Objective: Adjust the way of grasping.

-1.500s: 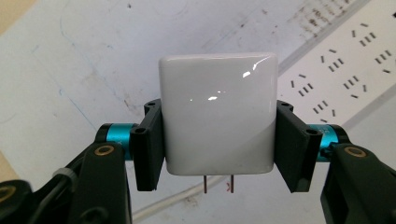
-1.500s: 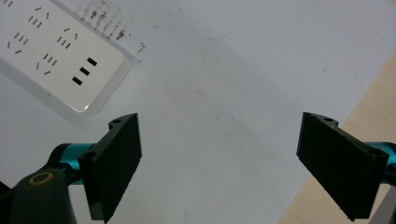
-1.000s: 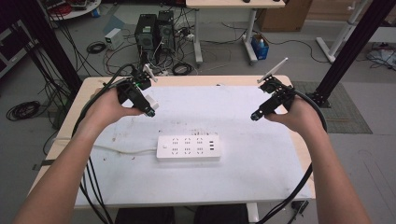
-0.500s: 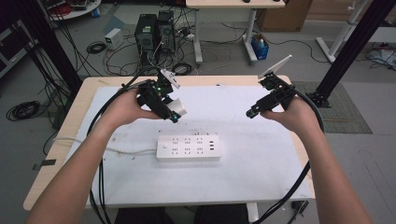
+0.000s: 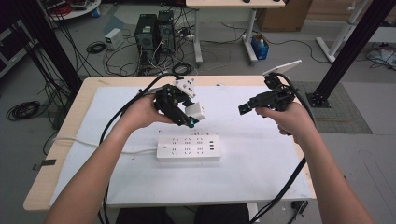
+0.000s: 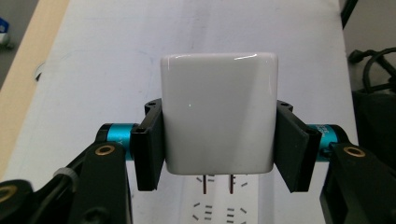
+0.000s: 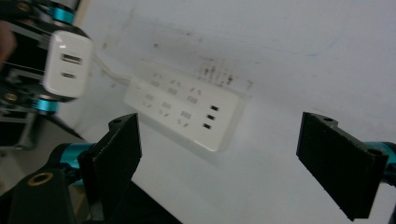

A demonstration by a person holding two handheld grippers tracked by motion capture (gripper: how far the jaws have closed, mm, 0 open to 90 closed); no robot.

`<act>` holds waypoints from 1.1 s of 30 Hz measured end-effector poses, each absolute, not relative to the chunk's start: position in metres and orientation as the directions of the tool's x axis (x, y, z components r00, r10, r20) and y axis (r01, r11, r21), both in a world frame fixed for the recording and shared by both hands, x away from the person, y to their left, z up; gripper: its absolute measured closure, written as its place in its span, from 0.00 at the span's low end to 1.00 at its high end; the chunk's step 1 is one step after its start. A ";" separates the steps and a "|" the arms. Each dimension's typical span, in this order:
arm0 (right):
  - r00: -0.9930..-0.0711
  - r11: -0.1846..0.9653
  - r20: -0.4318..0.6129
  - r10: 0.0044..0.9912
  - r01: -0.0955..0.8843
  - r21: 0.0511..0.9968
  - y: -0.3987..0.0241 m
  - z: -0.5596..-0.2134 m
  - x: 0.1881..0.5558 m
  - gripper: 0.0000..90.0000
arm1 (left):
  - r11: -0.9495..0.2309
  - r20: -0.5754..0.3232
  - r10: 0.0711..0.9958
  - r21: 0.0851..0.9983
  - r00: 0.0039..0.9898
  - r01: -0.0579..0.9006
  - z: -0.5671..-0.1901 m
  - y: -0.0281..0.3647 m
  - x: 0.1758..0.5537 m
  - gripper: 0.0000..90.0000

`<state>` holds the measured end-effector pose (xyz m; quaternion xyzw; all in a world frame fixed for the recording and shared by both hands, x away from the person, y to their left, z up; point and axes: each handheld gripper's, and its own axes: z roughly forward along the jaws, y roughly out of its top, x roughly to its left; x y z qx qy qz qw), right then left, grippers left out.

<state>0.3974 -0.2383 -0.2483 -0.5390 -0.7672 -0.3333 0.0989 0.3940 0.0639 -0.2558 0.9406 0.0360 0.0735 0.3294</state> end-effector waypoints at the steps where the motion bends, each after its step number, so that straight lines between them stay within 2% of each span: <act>1: -0.401 0.196 0.533 0.745 0.895 0.400 -0.236 -0.249 0.397 0.15 | -0.780 0.125 0.112 0.626 0.986 0.009 -0.256 0.062 0.394 0.47; 7: -0.423 0.212 0.594 0.684 0.895 0.393 -0.213 -0.251 0.396 0.15 | -0.777 0.145 0.098 0.630 0.985 -0.015 -0.259 0.056 0.393 0.47; 9: -0.431 0.223 0.599 0.675 0.893 0.391 -0.204 -0.252 0.397 0.15 | -0.757 0.145 0.095 0.653 0.985 -0.023 -0.259 0.053 0.392 0.47; 17: -0.443 0.237 0.632 0.636 0.891 0.387 -0.178 -0.256 0.400 0.15 | -0.756 0.180 0.076 0.652 0.981 -0.061 -0.257 0.046 0.387 0.47; 21: -0.440 0.232 0.662 0.607 0.894 0.383 -0.166 -0.258 0.402 0.21 | -0.746 0.187 0.078 0.663 0.979 -0.067 -0.257 0.042 0.385 0.47; 22: -0.449 0.233 0.670 0.591 0.891 0.390 -0.161 -0.259 0.402 0.29 | -0.744 0.195 0.078 0.664 0.978 -0.073 -0.257 0.041 0.383 0.47; 30: -0.452 0.227 0.690 0.565 0.890 0.396 -0.155 -0.263 0.403 0.58 | -0.747 0.223 0.073 0.658 0.972 -0.094 -0.256 0.041 0.382 0.47; 33: -0.433 0.206 0.710 0.555 0.899 0.387 -0.157 -0.264 0.404 0.63 | -0.751 0.245 0.074 0.651 0.967 -0.108 -0.256 0.041 0.382 0.47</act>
